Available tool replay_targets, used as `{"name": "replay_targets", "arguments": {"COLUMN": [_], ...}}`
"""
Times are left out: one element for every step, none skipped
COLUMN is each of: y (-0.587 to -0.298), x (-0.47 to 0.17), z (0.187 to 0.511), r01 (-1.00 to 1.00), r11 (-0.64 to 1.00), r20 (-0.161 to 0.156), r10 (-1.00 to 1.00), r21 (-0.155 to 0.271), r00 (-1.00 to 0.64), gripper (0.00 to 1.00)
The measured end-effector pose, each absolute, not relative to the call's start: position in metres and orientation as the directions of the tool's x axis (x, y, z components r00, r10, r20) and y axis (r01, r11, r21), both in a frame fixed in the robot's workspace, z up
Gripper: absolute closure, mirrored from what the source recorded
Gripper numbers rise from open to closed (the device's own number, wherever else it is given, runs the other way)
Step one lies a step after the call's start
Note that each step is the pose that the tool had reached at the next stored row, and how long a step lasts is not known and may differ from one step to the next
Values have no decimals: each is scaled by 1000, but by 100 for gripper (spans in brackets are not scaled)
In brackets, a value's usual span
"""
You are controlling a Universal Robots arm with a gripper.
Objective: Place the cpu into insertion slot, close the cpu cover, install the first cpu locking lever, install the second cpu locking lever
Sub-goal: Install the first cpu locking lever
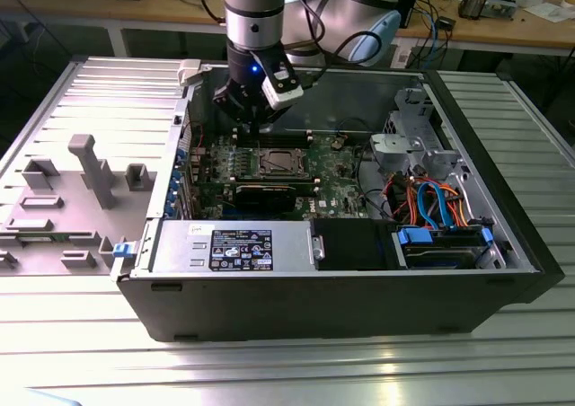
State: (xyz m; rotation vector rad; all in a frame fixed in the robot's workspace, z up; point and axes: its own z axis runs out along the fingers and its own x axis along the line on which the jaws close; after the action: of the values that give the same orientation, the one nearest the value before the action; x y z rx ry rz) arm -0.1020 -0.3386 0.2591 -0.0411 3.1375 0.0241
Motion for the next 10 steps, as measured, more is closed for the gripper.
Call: {"name": "replay_targets", "arguments": {"y": [-339, -339, -339, -339, -339, -339, -339, -339, -339, -339], "x": [-103, -103, -104, -106, -109, -114, -115, -115, -115, -115], "z": [259, 259, 259, 259, 259, 259, 259, 259, 259, 259], "r01": [-27, -28, -28, -28, -28, -28, -29, -29, -29, -29], "r11": [1000, 1000, 999, 999, 999, 999, 999, 999, 999, 999], "r20": [-4, -4, -4, -4, -6, -9, -9, -9, -9, -9], "r10": [-27, -27, -28, -28, -28, -28, -29, -29, -29, -29], "r21": [15, 15, 15, 15, 15, 15, 15, 15, 15, 15], "r00": [-1000, -1000, -1000, -1000, -1000, -1000, -1000, -1000, -1000, -1000], "gripper": [89, 89, 89, 89, 89, 89, 89, 89, 89, 89]}}
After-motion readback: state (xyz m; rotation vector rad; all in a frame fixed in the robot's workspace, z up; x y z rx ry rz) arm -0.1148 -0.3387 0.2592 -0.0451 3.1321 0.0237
